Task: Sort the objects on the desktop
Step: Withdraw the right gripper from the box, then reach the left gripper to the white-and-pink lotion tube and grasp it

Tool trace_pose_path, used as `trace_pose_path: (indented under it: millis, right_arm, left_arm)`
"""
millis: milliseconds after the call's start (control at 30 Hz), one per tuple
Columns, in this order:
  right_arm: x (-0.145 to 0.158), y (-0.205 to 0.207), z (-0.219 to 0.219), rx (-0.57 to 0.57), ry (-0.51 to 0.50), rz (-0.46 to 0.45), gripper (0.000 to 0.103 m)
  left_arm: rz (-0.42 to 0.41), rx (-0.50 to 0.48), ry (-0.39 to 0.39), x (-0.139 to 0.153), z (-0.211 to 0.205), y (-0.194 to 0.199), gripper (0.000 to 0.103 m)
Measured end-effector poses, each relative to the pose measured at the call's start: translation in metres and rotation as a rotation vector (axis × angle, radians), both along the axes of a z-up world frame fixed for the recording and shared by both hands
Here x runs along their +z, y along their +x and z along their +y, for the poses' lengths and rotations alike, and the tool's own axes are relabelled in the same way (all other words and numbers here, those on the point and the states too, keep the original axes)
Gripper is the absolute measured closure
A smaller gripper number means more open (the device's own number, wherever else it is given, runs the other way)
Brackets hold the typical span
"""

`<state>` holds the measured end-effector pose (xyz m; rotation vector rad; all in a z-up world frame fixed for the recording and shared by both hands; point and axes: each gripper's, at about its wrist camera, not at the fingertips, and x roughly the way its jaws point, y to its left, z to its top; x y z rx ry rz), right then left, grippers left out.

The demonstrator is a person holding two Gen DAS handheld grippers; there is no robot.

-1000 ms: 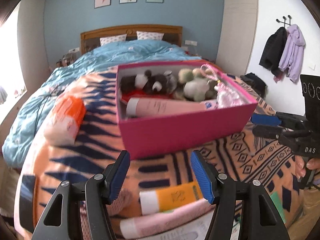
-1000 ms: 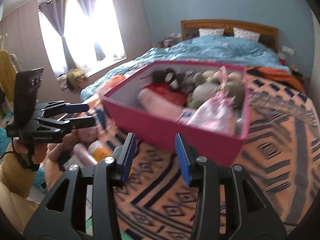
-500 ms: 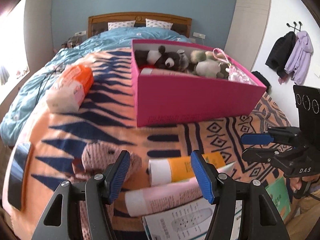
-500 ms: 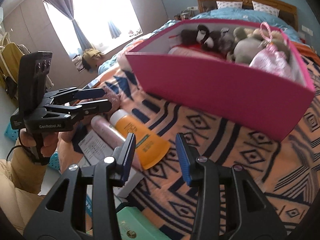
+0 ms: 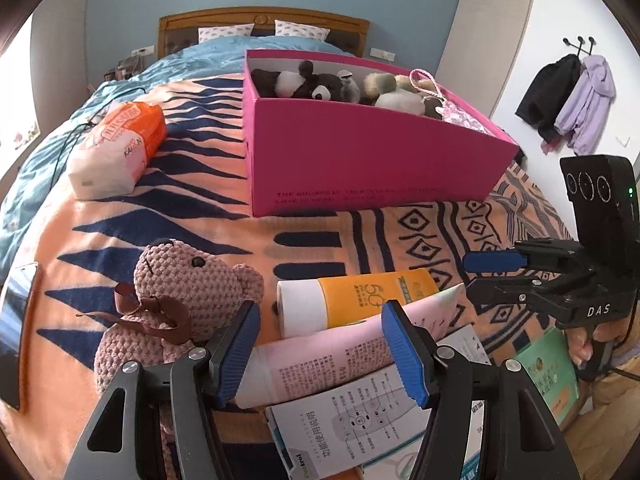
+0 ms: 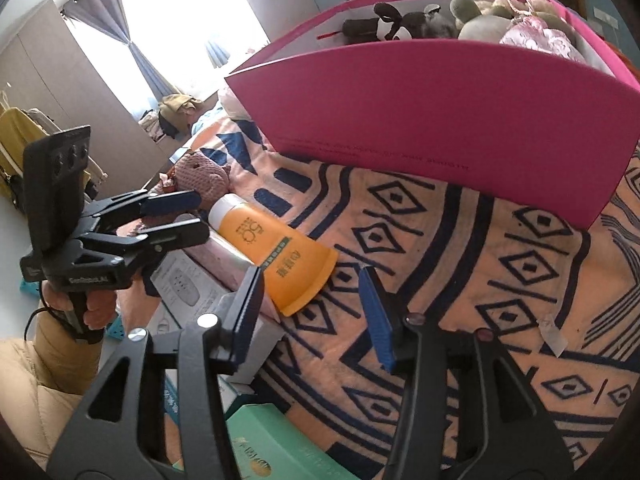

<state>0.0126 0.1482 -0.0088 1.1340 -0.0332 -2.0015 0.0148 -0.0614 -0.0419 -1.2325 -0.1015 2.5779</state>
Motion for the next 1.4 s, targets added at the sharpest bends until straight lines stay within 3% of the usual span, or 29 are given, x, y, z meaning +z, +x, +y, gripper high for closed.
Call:
trace_pose_path:
  millis: [233, 667, 1133, 1400]
  right_arm:
    - [-0.005, -0.005, -0.004, 0.009, 0.001, -0.04, 0.052]
    - [-0.015, -0.011, -0.014, 0.028, 0.031, -0.102, 0.052]
    - [-0.004, -0.007, -0.013, 0.031, 0.001, -0.068, 0.052]
    - [-0.007, -0.005, -0.026, 0.064, 0.013, -0.054, 0.052]
  left_arm:
    - [-0.041, -0.056, 0.034, -0.002, -0.001, -0.003, 0.039]
    - [-0.108, -0.146, -0.013, -0.008, 0.01, -0.011, 0.036]
    - [-0.111, -0.1, 0.047, -0.001, -0.009, -0.001, 0.036]
    - [-0.11, -0.059, 0.022, 0.003, -0.015, 0.013, 0.036]
